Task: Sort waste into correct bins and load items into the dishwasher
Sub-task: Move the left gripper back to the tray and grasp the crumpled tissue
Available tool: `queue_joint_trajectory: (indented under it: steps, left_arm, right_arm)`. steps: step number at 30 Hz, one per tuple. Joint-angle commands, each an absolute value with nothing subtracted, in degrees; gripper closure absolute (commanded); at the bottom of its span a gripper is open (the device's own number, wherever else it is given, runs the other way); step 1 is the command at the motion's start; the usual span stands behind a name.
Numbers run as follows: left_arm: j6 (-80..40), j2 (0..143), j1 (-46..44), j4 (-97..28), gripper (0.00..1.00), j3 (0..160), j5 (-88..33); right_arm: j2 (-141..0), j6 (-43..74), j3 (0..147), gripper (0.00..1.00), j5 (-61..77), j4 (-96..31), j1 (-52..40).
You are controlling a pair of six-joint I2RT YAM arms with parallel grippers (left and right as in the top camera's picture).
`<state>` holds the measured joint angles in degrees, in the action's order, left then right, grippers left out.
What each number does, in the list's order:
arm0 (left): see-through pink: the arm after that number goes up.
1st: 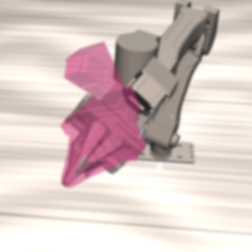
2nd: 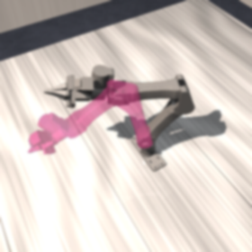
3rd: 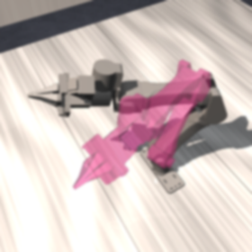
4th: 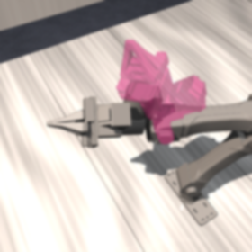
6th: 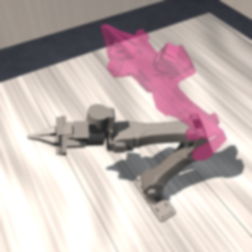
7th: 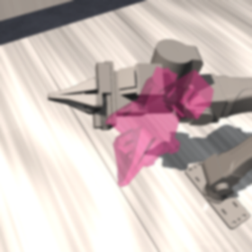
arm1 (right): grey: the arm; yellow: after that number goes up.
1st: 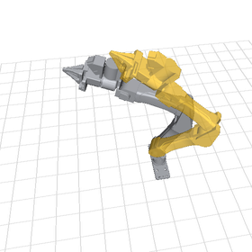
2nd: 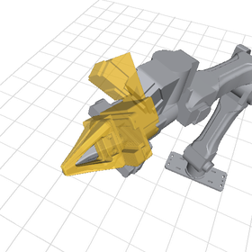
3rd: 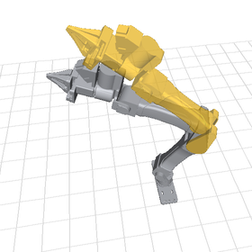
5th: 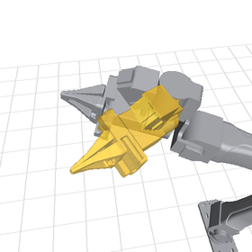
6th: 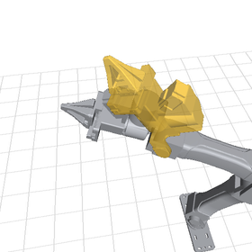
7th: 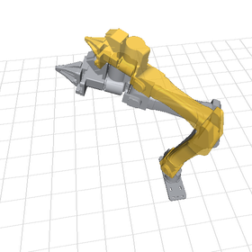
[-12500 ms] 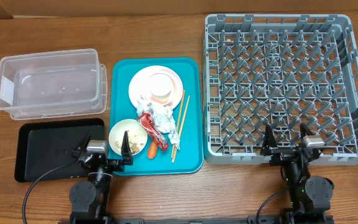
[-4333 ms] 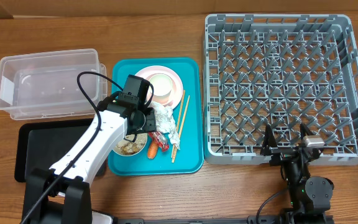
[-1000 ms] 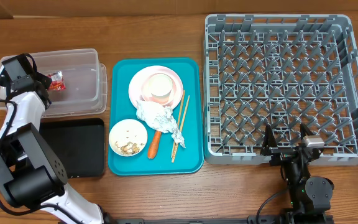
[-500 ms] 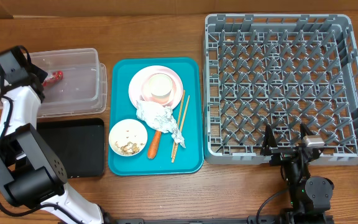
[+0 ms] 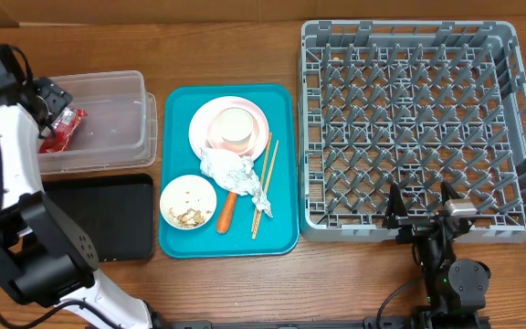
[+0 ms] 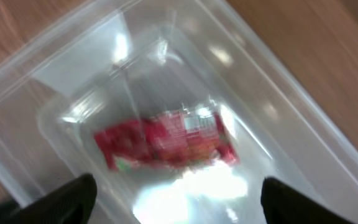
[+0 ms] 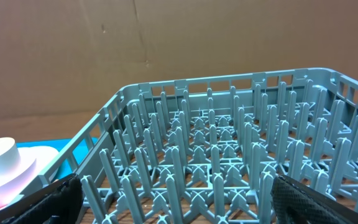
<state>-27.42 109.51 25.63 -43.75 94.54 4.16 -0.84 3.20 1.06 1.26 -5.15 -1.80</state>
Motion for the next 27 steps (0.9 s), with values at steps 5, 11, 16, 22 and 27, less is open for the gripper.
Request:
queue_joint_trajectory:
  steps: [5, 11, 16, 22, 27]
  left_arm:
    - [-23.9, 104.6, 25.1, -62.7, 0.16, 103.0, -34.1]
    - [-18.6, 104.7, 20.1, -75.0, 0.14, 102.9, -33.0]
    - [-17.9, 104.7, 12.8, -80.1, 0.13, 102.9, -23.0]
    - [-17.9, 104.7, 2.1, -82.6, 0.11, 102.9, -13.0]
    - [-18.0, 104.7, -6.3, -82.2, 0.11, 102.8, -9.0]
  right_arm:
    - [-0.2, 3.2, 0.4, 0.0, 1.4, -4.7, -1.4]
    - [-0.2, 3.2, 0.4, 0.0, 1.4, -4.7, -1.4]
    - [-0.2, 3.2, 0.4, 0.0, 1.4, -4.7, -1.4]
    - [-0.2, 3.2, 0.4, 0.0, 1.4, -4.7, -1.4]
    - [-0.2, 3.2, 0.4, 0.0, 1.4, -4.7, -1.4]
